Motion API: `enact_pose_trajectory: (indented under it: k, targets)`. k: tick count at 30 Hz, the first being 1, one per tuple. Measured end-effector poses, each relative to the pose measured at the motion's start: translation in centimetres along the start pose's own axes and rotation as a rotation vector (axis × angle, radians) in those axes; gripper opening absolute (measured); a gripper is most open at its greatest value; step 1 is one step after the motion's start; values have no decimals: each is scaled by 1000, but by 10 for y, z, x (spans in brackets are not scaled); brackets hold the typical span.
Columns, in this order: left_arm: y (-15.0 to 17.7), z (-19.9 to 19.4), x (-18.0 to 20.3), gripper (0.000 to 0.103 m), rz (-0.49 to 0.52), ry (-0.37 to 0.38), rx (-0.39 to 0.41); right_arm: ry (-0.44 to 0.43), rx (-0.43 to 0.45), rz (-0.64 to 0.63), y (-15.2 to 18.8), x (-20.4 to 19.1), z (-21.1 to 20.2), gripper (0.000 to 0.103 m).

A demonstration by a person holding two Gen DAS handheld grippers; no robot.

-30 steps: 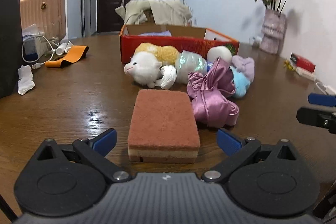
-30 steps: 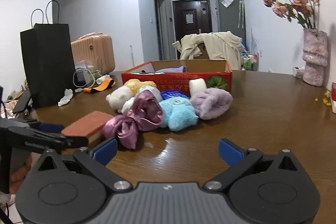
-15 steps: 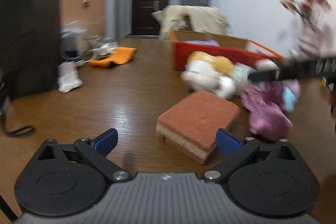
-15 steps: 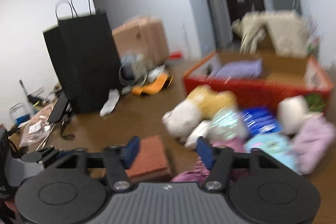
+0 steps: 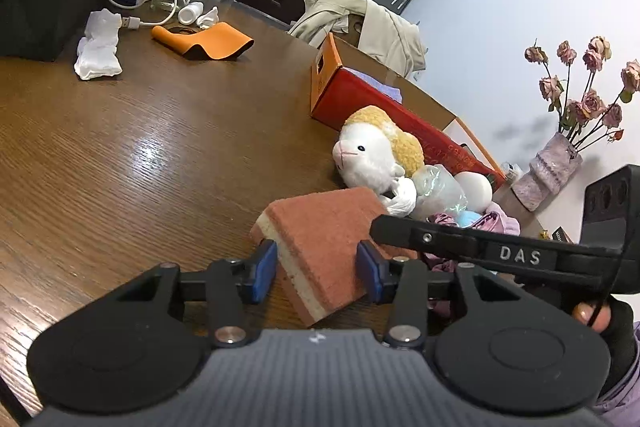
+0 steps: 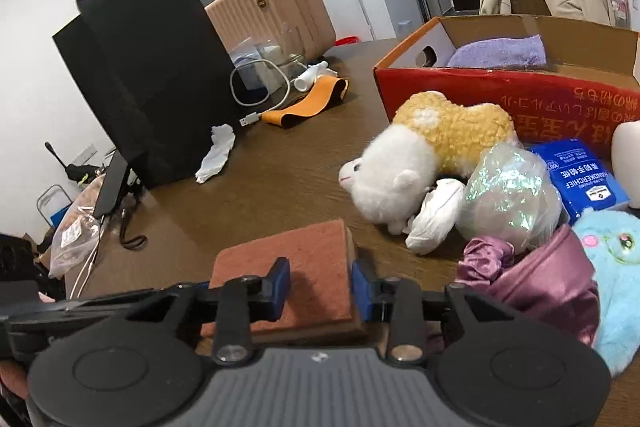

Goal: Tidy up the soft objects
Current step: 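Close both grippers on the orange-red sponge block and lift it, then lower the sponge into the box beside the sachet and open both grippers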

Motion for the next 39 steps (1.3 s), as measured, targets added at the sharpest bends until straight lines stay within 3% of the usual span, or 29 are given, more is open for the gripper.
enact_pose_trajectory:
  k: [5, 10, 13, 19, 23, 29, 34, 37, 39]
  targets:
    - [-17, -8, 25, 43, 38, 33, -4, 14, 78, -8, -1, -2, -37, 30]
    - [-59, -12, 94, 43, 208, 63, 44, 62, 230, 15, -22, 16, -99, 30]
    - [-84, 5, 131, 43, 253, 85, 57, 84, 293, 49, -42, 45, -127, 30]
    - [-140, 62, 184, 43, 272, 103, 50, 142, 311, 100, -89, 107, -143, 30]
    - [-186, 120, 202, 43, 244, 90, 13, 146, 289, 152, -129, 159, -130, 30]
    - [-240, 227, 231, 43, 302, 44, -110, 178, 224, 274, -184, 253, -97, 30]
    - [-253, 312, 242, 40, 315, -8, -187, 318, 154, 314, -207, 314, -57, 27]
    - [-256, 344, 237, 41, 287, -17, -224, 377, 124, 308, -212, 339, -38, 20]
    - [-258, 354, 232, 41, 272, -13, -244, 410, 135, 280, -217, 343, -32, 22]
Point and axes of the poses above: each gripper's, at about its wrist camera, not at the fingertips, and z roughly the way its jaws point, x to its right, y to its underside, the point moved 6 cm from there along z, roughly the way its jaws point, and after that the axes turned 10 degrees about -x, right-handed, at the moved point
